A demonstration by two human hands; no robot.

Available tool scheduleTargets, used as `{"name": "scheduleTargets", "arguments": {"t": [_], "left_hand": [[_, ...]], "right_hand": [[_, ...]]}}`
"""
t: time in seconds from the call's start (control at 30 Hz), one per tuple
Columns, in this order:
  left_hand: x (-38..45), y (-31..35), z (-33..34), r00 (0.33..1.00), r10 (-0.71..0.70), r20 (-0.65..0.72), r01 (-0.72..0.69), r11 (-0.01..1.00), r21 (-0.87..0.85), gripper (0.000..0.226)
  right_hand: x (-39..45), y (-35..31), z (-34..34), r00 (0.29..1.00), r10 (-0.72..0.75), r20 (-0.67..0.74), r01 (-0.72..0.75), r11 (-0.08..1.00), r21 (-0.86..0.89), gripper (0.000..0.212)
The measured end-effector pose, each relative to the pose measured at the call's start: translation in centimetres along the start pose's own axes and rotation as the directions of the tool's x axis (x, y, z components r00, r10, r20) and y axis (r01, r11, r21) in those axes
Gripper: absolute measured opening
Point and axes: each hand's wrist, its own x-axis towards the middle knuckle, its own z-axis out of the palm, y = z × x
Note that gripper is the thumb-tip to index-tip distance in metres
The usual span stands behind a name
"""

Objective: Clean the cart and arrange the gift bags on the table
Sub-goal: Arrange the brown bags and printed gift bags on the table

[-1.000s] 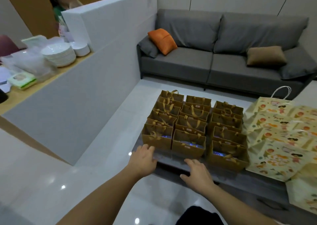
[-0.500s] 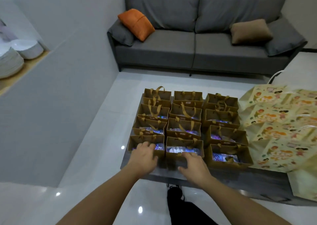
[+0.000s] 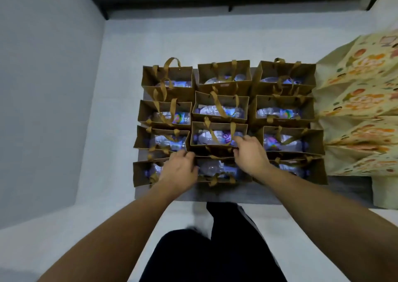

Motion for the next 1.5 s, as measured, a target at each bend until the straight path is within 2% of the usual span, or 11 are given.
{"name": "scheduleTargets", "arguments": {"t": [0.13, 0.3, 0.5, 0.67, 0.77, 0.87, 0.97, 1.03, 1.17, 1.37, 1.5], "left_hand": [[2.6, 0.2, 0.3, 1.0, -0.006, 0.029, 0.007, 0.999, -0.04, 0.042], [4.7, -0.4, 0.2, 0.999, -0.002, 0.048, 0.005, 0.998, -0.061, 0.04], [5.9, -1.2, -0.3, 0.998, 0.009, 0.063, -0.004, 0.996, -0.084, 0.038], [6.2, -1.5, -0.4, 0.997, 0.018, 0.069, -0.012, 0.996, -0.087, 0.038], [6.4, -1.4, -0.3, 0.997, 0.027, 0.075, -0.021, 0.997, -0.079, 0.038], [6.3, -1.2, -0.1, 0.995, 0.031, 0.093, -0.024, 0.997, -0.067, 0.038], [6.3, -1.3, 0.1, 0.994, 0.022, 0.107, -0.017, 0.999, -0.051, 0.039], [6.3, -1.4, 0.1, 0.994, 0.019, 0.109, -0.013, 0.999, -0.053, 0.039], [6.5, -1.4, 0.3, 0.997, 0.021, 0.079, -0.016, 0.998, -0.064, 0.038], [6.6, -0.9, -0.1, 0.996, 0.019, 0.087, -0.015, 0.999, -0.049, 0.039], [6.3, -0.8, -0.6, 0.995, 0.029, 0.091, -0.026, 0.999, -0.037, 0.037]], "right_hand": [[2.9, 0.1, 0.5, 0.99, -0.015, 0.137, 0.033, 0.991, -0.13, 0.08], [4.9, 0.1, 1.8, 0.989, -0.133, 0.068, 0.148, 0.935, -0.321, 0.096], [5.4, -0.3, 2.5, 0.994, -0.111, 0.024, 0.113, 0.959, -0.259, 0.075], [4.9, 0.0, 3.3, 0.968, -0.215, -0.126, 0.169, 0.937, -0.305, 0.025], [5.1, -0.3, 3.6, 0.951, -0.261, -0.166, 0.218, 0.946, -0.241, 0.025], [6.1, -1.4, 3.8, 0.967, -0.254, -0.035, 0.248, 0.961, -0.122, 0.044], [7.5, -2.4, 4.3, 0.983, -0.132, 0.129, 0.137, 0.99, -0.035, 0.075], [8.1, -2.5, 4.5, 0.982, -0.047, 0.183, 0.056, 0.998, -0.041, 0.079], [8.5, -1.9, 4.8, 0.977, 0.055, 0.207, -0.041, 0.996, -0.074, 0.06], [8.3, -1.4, 4.4, 0.982, -0.013, 0.191, 0.025, 0.998, -0.063, 0.02], [7.0, -1.4, 4.1, 0.993, -0.037, 0.115, 0.028, 0.997, 0.078, 0.018]]}}
